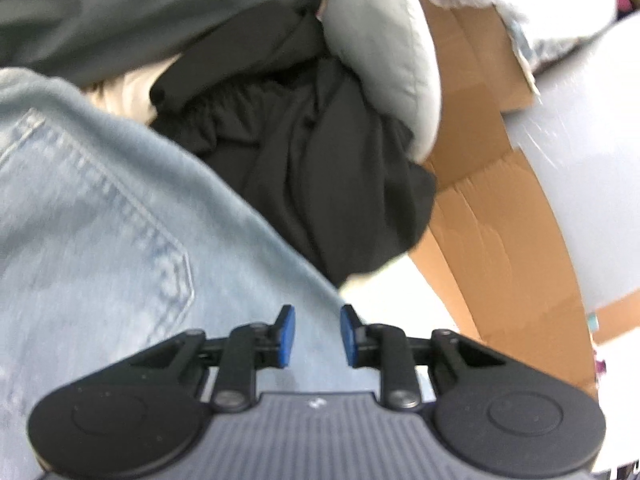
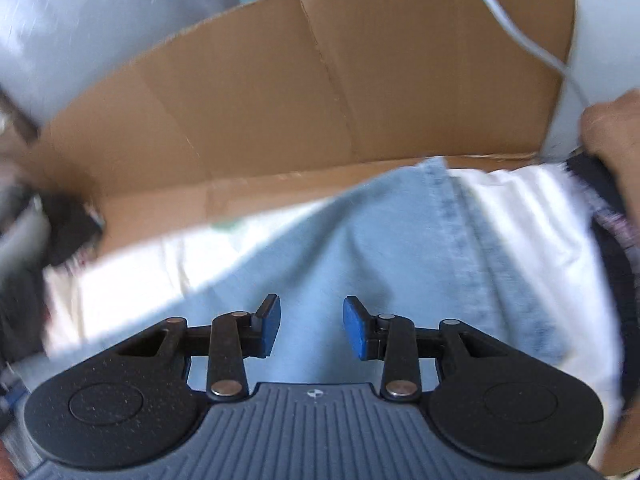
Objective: Fold clothes
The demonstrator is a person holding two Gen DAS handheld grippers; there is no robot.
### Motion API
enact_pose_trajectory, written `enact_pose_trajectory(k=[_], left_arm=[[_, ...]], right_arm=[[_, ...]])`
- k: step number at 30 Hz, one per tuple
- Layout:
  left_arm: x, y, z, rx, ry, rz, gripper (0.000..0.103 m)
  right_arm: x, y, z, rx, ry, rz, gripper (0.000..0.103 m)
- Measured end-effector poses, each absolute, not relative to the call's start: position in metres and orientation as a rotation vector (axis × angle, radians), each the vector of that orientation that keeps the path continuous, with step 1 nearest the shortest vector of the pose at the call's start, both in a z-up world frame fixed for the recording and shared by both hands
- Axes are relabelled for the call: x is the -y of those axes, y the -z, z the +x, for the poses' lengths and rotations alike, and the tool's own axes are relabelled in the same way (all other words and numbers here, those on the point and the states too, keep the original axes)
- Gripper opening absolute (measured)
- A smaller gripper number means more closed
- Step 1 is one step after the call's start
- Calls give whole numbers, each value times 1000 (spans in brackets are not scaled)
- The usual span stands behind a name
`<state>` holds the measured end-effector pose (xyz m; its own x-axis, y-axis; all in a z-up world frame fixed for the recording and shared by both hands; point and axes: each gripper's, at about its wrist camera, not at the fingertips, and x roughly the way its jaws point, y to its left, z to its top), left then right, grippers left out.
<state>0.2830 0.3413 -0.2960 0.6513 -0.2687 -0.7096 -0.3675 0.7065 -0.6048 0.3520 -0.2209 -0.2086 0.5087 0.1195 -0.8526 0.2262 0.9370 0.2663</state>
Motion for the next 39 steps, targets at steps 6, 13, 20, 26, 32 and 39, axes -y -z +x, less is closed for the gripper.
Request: enact_pose_trajectory(k=[6, 13, 20, 26, 32, 39], left_arm=[[-322, 282, 249, -903, -61, -786, 27], [-305, 255, 209, -999, -17, -712, 34], [-277, 220, 200, -1044, 56, -560, 44], [-237, 210, 195, -1046, 76, -492, 48], [-190, 224, 200, -1096, 153, -397, 48], [-141, 234, 205, -1119, 274, -283, 50]], right_arm=[[247, 168, 323, -1076, 41, 316, 42], [270, 120, 274, -1031, 71, 391, 42], [299, 127, 232, -953, 36, 528, 45], [317, 185, 217, -926, -6, 575, 45], [329, 251, 221, -890, -17, 635, 45], [335, 307, 234, -835, 45, 795, 45]])
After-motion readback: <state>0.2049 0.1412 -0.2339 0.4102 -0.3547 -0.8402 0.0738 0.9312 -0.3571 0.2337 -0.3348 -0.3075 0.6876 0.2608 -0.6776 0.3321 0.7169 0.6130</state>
